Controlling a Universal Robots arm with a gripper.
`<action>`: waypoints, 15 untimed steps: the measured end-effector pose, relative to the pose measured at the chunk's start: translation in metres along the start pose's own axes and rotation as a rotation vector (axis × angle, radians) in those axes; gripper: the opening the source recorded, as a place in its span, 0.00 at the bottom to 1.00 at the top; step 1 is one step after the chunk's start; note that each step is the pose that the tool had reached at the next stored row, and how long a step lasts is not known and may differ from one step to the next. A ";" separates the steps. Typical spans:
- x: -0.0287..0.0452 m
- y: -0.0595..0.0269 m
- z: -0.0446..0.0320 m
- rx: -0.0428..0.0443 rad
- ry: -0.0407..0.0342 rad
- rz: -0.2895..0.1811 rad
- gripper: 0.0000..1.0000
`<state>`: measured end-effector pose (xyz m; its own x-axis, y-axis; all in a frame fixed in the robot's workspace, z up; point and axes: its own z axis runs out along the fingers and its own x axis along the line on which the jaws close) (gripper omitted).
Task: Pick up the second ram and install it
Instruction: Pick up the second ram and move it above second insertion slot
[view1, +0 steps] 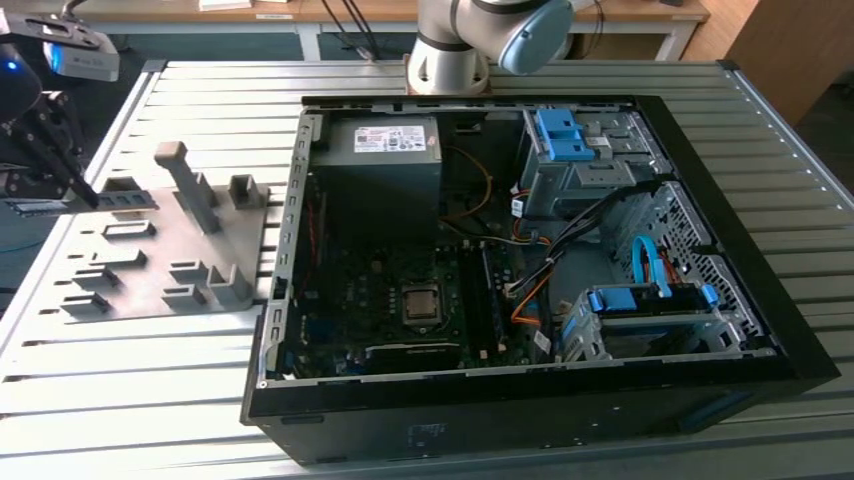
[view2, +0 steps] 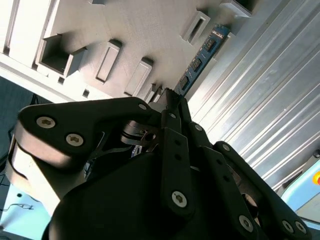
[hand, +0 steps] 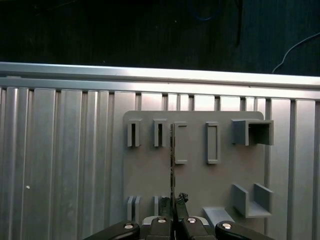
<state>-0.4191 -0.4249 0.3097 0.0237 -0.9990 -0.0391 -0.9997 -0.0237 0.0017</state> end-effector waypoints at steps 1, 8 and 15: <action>-0.0001 0.0000 -0.0011 -0.0001 0.0000 0.000 0.14; -0.0004 0.0000 -0.0097 0.0000 -0.0005 0.000 0.14; -0.0007 0.0000 -0.0187 -0.0001 -0.0010 0.000 0.14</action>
<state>-0.4191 -0.4249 0.3284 0.0236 -0.9989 -0.0401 -0.9997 -0.0237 0.0018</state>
